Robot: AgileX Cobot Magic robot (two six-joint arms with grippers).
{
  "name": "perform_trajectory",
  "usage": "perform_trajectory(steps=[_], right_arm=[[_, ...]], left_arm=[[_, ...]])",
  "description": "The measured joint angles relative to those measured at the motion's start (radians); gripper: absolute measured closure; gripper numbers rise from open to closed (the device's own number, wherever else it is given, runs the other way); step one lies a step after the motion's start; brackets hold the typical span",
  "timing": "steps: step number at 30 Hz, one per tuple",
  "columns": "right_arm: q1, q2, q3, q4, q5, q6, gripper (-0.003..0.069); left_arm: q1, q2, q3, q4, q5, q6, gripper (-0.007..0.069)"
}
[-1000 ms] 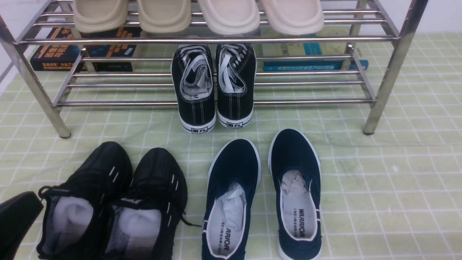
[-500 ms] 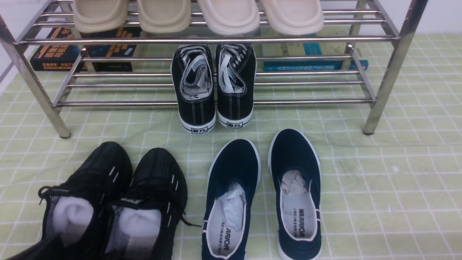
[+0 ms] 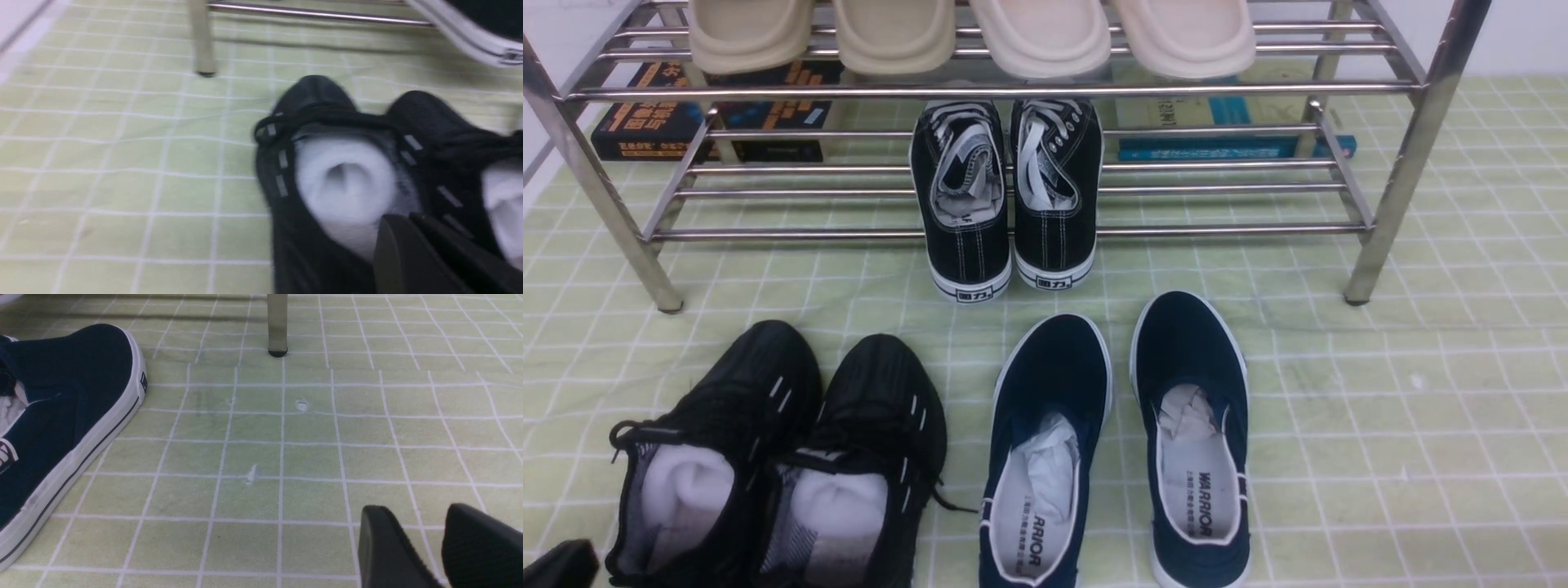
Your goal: Take the shoes off the shelf with your hand from the green coffee tablecloth.
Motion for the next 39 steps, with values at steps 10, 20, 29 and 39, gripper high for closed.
perform_trajectory(steps=[10,20,29,39], right_arm=[[0.0,0.0,0.0,0.0,0.0,0.0,0.042],[0.0,0.0,0.0,0.0,0.0,0.0,0.042],[0.0,0.0,0.0,0.0,0.0,0.0,0.042],[0.0,0.0,0.0,0.0,0.0,0.0,0.042]], left_arm=[[0.028,-0.06,0.072,0.003,0.01,0.019,0.0584],[0.028,-0.06,0.072,0.003,0.01,0.019,0.0571],[0.028,-0.06,0.072,0.003,0.01,0.019,0.0567],[0.028,-0.06,0.072,0.003,0.01,0.019,0.0564]])
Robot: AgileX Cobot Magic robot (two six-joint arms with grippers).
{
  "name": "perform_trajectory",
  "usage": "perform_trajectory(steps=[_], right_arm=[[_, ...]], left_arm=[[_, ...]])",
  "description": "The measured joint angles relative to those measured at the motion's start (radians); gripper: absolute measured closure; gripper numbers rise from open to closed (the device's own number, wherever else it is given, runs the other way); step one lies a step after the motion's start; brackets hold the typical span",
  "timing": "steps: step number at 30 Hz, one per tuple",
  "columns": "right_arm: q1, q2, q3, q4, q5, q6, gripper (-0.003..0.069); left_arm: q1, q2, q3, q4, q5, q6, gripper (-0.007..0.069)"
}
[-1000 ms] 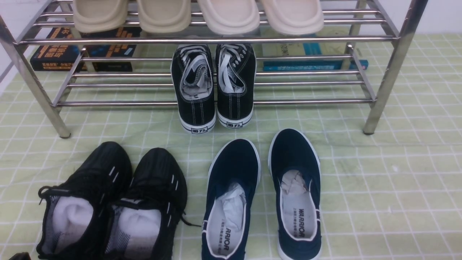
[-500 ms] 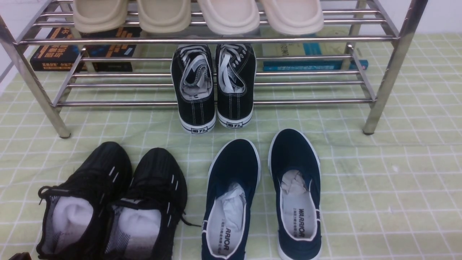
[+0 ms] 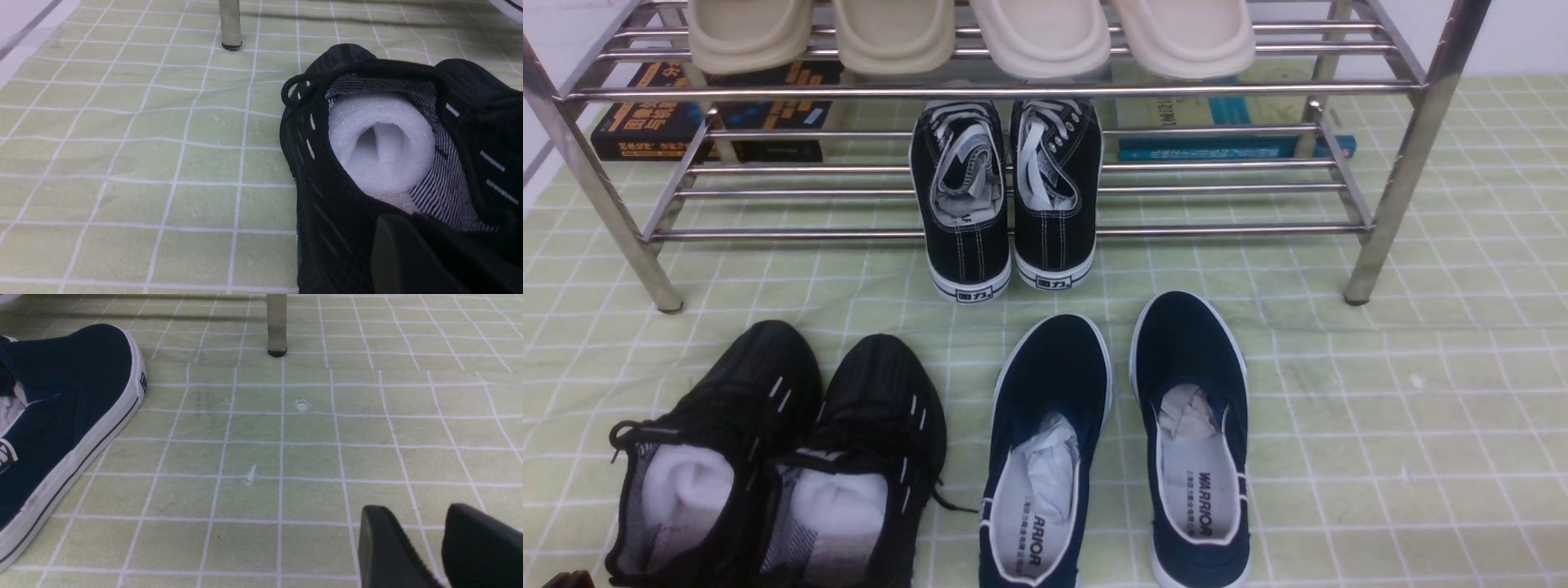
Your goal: Take the shoes off the shelf with your hand from the green coffee tablecloth.
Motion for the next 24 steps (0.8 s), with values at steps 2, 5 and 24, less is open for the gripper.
perform_trajectory(steps=[2,5,24], right_arm=[[0.0,0.0,0.0,0.0,0.0,0.0,0.042],[0.0,0.0,0.0,0.0,0.0,0.0,0.042],[0.0,0.0,0.0,0.0,0.0,0.0,0.042]], left_arm=[[0.0,0.0,0.0,0.0,0.0,0.0,0.0564],[0.0,0.0,0.0,0.0,0.0,0.0,0.0564],[0.0,0.0,0.0,0.111,0.005,0.0,0.055]])
